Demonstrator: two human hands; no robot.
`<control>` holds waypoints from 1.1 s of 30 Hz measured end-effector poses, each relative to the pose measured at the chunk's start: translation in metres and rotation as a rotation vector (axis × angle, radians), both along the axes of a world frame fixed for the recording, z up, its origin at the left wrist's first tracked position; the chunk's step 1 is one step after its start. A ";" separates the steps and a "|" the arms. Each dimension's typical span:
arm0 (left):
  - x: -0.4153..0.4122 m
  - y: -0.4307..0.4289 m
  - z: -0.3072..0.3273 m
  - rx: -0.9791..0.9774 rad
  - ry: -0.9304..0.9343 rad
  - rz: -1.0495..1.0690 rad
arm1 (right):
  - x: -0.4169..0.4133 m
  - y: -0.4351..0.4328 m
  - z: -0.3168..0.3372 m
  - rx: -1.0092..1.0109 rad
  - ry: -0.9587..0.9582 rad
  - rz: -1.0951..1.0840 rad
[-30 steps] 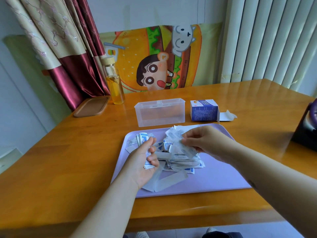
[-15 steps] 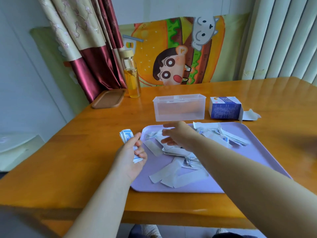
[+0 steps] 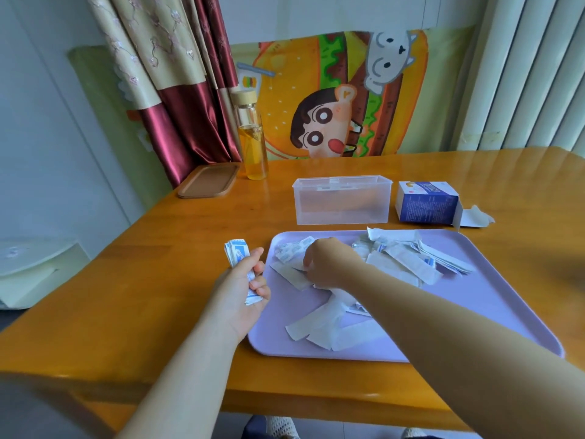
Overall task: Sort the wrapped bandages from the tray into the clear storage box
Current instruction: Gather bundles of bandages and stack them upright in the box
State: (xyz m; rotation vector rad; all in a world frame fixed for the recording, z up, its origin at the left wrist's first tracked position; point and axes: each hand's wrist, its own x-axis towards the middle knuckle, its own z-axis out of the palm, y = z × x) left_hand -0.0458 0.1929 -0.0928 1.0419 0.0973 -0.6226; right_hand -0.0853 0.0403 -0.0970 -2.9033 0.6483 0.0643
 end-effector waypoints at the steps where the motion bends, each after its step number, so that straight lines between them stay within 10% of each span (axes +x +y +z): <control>1: 0.001 0.002 0.000 -0.002 0.004 0.008 | -0.002 -0.001 0.004 -0.021 0.041 0.038; 5: 0.002 0.002 -0.003 -0.001 0.019 -0.002 | -0.022 -0.006 0.014 -0.007 0.025 0.131; 19: -0.023 -0.023 0.000 0.026 -0.035 -0.203 | -0.055 -0.003 0.032 1.112 -0.410 -0.127; 25: -0.025 -0.021 0.008 0.058 -0.058 -0.093 | -0.054 0.014 0.042 0.827 -0.286 0.051; 29: -0.011 -0.008 0.009 -0.012 0.064 -0.006 | -0.063 -0.002 0.041 0.196 0.041 0.189; 33: -0.007 -0.002 0.004 -0.072 0.114 -0.030 | -0.070 -0.005 0.028 0.190 0.162 0.215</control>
